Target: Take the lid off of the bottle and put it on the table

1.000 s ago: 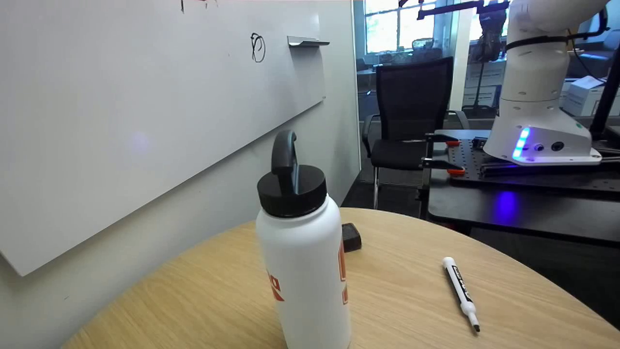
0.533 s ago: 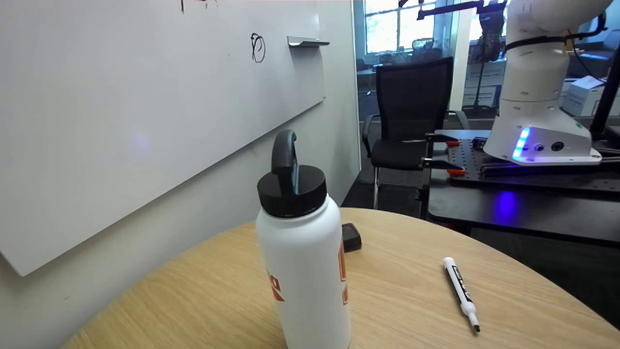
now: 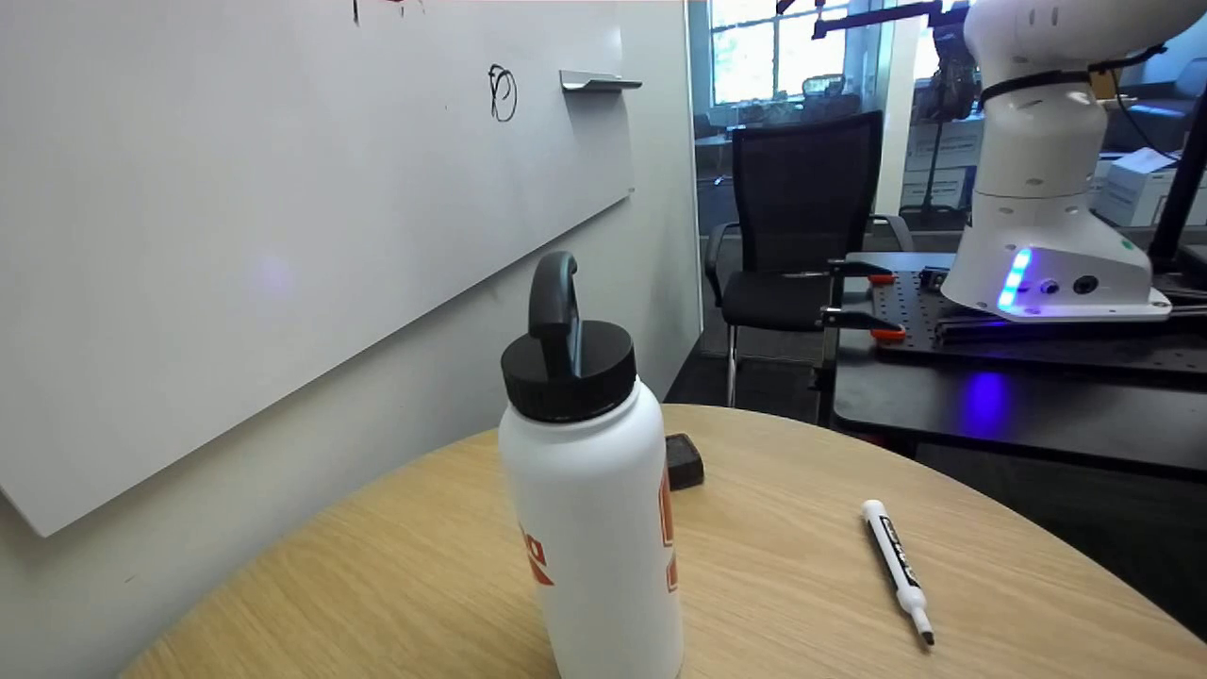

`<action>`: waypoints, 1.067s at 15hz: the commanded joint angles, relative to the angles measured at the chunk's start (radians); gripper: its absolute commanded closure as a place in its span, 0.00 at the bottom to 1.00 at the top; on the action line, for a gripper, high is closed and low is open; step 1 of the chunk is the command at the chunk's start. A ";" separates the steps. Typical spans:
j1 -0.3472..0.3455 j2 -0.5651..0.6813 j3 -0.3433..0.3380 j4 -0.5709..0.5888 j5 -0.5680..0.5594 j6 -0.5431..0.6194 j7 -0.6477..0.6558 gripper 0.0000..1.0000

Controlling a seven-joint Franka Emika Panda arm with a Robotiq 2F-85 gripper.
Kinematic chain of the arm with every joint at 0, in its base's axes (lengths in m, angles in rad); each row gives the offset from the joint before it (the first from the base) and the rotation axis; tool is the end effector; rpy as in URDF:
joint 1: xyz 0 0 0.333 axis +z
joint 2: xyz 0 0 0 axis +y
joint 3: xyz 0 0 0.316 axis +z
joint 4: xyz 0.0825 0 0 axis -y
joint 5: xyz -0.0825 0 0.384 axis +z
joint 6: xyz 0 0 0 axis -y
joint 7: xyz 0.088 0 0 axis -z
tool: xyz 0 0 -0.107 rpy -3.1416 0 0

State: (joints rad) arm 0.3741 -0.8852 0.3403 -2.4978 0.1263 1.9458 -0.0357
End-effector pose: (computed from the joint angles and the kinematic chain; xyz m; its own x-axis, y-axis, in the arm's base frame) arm 0.2247 0.2396 0.5716 0.7522 0.5900 0.2934 0.5749 -0.8052 0.1455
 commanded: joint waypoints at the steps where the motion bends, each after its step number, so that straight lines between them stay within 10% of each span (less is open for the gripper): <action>1: 0.027 0.021 0.008 0.019 -0.007 0.009 -0.012 0.00; 8: 0.052 0.064 0.013 0.051 -0.008 0.021 -0.047 0.00; 16: 0.099 0.421 0.131 0.261 -0.159 0.133 -0.256 0.00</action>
State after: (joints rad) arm 0.4597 -0.6302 0.4577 -2.3472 0.0407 2.0546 -0.2267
